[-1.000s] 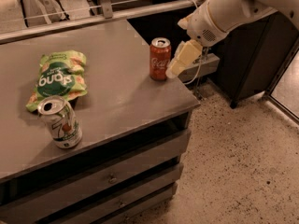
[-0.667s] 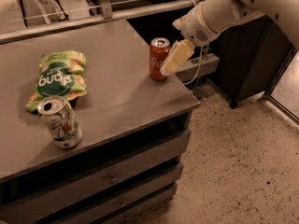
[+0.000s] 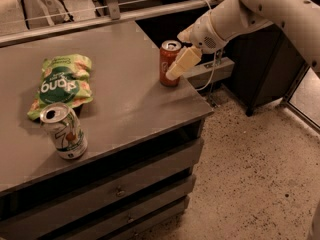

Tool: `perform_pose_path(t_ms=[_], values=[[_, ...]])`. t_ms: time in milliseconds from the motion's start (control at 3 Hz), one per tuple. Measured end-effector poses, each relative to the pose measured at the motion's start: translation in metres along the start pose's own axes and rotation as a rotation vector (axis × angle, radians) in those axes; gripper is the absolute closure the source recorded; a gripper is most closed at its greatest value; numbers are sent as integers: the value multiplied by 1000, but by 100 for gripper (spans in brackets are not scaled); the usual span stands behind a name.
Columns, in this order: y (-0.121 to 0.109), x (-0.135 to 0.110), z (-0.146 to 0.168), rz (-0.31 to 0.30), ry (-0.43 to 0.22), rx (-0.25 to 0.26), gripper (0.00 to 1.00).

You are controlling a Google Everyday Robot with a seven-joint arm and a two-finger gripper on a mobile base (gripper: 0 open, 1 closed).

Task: Move coke can near green rice chip bag

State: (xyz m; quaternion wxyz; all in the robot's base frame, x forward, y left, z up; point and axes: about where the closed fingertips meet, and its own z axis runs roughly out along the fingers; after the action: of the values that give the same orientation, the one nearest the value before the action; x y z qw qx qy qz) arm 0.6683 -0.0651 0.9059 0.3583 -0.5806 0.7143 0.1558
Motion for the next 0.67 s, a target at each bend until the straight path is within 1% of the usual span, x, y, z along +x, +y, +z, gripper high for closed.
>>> perform_pose_path(t_ms=[667], values=[[2,-1,5,-1,0,-9,65]])
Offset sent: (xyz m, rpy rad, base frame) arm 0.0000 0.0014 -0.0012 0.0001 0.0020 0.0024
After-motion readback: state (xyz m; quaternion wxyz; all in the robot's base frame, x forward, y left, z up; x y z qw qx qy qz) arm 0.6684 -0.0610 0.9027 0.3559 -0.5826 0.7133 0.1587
